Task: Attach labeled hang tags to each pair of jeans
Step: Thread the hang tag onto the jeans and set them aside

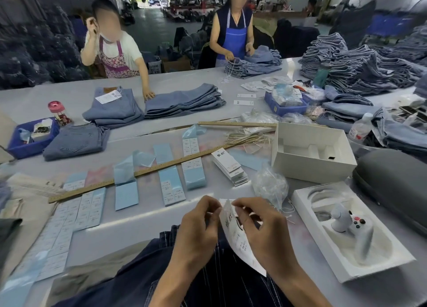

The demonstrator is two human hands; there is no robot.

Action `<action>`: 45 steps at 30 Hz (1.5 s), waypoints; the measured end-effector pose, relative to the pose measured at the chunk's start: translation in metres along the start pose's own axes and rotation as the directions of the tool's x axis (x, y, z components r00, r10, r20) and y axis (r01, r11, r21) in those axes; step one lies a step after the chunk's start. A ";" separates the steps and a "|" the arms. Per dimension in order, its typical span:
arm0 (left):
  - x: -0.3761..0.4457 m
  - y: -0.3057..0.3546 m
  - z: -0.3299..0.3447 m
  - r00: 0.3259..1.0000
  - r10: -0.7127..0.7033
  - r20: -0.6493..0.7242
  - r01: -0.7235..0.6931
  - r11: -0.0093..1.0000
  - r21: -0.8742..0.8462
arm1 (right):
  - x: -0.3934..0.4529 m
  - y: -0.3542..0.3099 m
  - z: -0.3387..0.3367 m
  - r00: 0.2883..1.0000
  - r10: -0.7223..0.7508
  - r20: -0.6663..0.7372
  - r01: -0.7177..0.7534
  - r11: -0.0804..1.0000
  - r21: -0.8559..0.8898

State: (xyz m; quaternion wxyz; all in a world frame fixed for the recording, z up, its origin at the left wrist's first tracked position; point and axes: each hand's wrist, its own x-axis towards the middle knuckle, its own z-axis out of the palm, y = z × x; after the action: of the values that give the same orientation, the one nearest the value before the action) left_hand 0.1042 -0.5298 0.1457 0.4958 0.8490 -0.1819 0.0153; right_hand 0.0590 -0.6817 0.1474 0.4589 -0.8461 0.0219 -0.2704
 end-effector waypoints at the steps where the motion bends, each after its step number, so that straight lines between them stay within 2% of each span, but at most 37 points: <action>1: -0.001 0.004 -0.005 0.990 0.128 -0.056 -0.110 0.960 0.257 | 0.001 -0.003 -0.003 0.999 -0.032 -0.043 0.032 0.999 -0.008; 2: -0.002 0.011 -0.012 0.962 0.259 -0.082 -0.194 0.867 0.460 | 0.002 -0.006 -0.006 0.994 -0.072 -0.084 0.071 0.997 -0.015; 4: -0.001 0.033 -0.022 0.913 0.395 -0.105 -0.268 0.773 0.575 | 0.002 -0.015 -0.011 0.980 -0.138 -0.145 0.136 0.990 -0.023; 9: -0.002 0.074 -0.024 0.850 0.518 -0.095 -0.399 0.750 0.528 | 0.000 -0.040 -0.018 0.988 -0.140 -0.069 0.140 0.990 -0.015; 14: -0.003 0.083 -0.022 0.864 0.497 -0.077 -0.412 0.788 0.458 | 0.004 -0.041 -0.036 0.995 -0.067 -0.078 0.079 0.982 0.174; 20: -0.006 0.062 -0.003 0.890 0.455 -0.022 -0.412 0.824 0.390 | 0.004 -0.025 -0.051 0.983 0.056 0.175 -0.097 0.966 0.239; 23: -0.008 0.055 0.005 0.899 0.435 -0.046 -0.403 0.864 0.303 | 0.005 -0.018 -0.057 0.979 0.039 0.199 -0.090 0.963 0.255; 24: -0.008 0.051 0.008 0.911 0.405 -0.079 -0.374 0.891 0.256 | 0.008 -0.019 -0.061 0.985 0.046 0.166 -0.088 0.963 0.254; 26: -0.006 0.035 0.012 0.954 0.280 -0.111 -0.259 0.951 0.171 | 0.018 -0.020 -0.074 0.993 0.116 0.009 -0.113 0.947 0.301; 28: -0.007 0.010 0.017 0.988 0.150 -0.021 -0.143 0.972 0.189 | 0.032 -0.023 -0.095 0.956 0.207 -0.208 -0.103 0.900 0.423; 30: -0.014 -0.015 0.025 0.989 0.031 0.142 -0.065 0.968 0.244 | 0.041 -0.026 -0.117 0.922 0.178 -0.343 -0.012 0.901 0.434; 31: -0.018 -0.024 0.030 0.976 0.000 0.218 -0.058 0.964 0.260 | 0.043 -0.027 -0.124 0.937 0.127 -0.327 0.016 0.916 0.401; 32: -0.023 -0.030 0.034 0.965 -0.011 0.263 -0.059 0.965 0.255 | 0.043 -0.028 -0.126 0.964 0.103 -0.244 0.004 0.915 0.404; 34: -0.025 -0.037 0.035 0.969 -0.003 0.249 -0.046 0.981 0.191 | 0.040 -0.026 -0.118 0.989 0.145 0.033 -0.143 0.855 0.499; 36: -0.025 -0.039 0.033 0.974 0.015 0.226 -0.047 0.989 0.138 | 0.033 -0.022 -0.104 0.964 0.172 0.203 -0.251 0.837 0.486; 41: -0.035 -0.044 0.022 0.968 0.073 0.241 -0.098 0.991 0.093 | -0.007 -0.002 -0.060 0.937 0.222 0.268 -0.260 0.958 0.116; 45: -0.038 -0.041 0.017 0.968 0.130 0.213 -0.180 0.954 0.238 | -0.045 0.006 -0.027 0.904 0.284 0.320 -0.278 0.958 -0.065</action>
State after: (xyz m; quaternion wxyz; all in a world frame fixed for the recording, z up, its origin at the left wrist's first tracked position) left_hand 0.0794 -0.5150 0.0951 0.3592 0.8863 -0.2924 -0.0057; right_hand 0.0090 -0.6930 0.1341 0.4827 -0.8711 0.0699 -0.0576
